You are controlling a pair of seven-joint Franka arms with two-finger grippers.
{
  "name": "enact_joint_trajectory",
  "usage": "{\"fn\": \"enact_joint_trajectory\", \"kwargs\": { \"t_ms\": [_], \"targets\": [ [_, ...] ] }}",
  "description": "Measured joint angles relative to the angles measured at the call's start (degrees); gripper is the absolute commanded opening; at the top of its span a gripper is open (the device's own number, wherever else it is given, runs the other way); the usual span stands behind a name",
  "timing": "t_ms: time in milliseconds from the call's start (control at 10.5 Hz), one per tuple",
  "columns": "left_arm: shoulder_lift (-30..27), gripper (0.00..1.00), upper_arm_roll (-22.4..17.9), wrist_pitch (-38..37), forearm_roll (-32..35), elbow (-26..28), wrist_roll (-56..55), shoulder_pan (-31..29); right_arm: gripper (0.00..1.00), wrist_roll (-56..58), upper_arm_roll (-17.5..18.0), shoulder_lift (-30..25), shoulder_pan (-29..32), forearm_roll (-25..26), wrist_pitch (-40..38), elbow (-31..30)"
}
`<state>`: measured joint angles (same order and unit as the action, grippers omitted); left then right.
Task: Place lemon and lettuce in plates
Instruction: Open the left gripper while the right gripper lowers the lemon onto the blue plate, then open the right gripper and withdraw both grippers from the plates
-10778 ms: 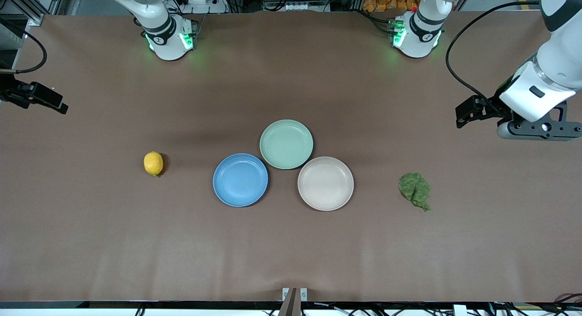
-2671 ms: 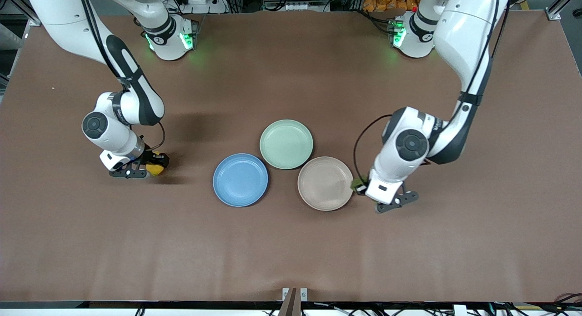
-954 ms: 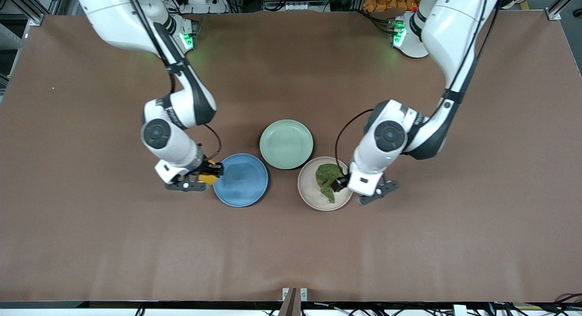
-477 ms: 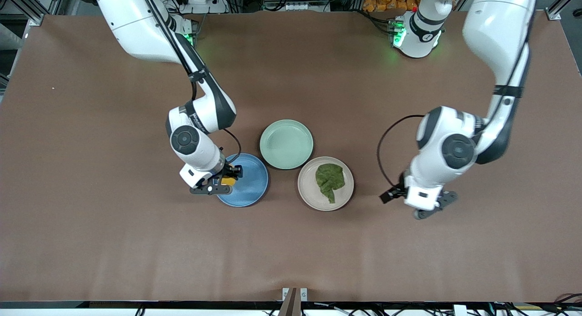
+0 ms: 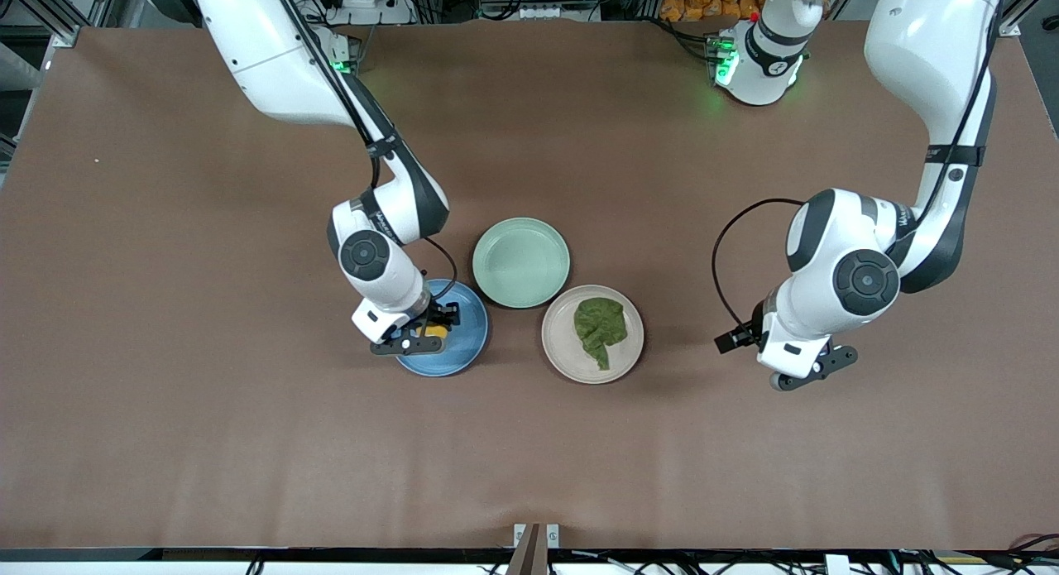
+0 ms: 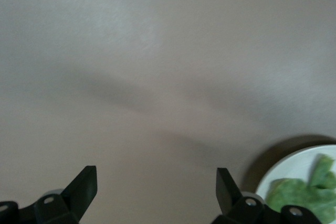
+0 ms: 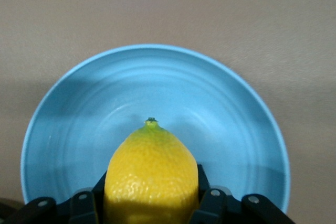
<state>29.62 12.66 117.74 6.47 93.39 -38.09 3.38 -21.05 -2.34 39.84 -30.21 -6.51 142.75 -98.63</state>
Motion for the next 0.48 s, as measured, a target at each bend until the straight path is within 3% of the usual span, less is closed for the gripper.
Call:
{"fn": "enact_joint_trajectory", "kwargs": {
  "t_ms": [95,286,477],
  "targets": [
    [-0.9,1.00,-0.3,0.0,0.0,1.9,3.1,-0.8,1.00,0.0,0.0,0.3,-0.1,0.0,0.5,0.1],
    [-4.6,1.00,-3.7,0.0,0.0,7.0,10.0,-0.9,1.00,0.0,-0.1,0.4,-0.1,0.0,0.5,0.4],
    [-13.3,1.00,-11.0,1.1,-2.5,16.5,17.3,2.7,1.00,0.1,-0.1,0.3,-0.1,0.0,0.5,0.9]
  ]
}}
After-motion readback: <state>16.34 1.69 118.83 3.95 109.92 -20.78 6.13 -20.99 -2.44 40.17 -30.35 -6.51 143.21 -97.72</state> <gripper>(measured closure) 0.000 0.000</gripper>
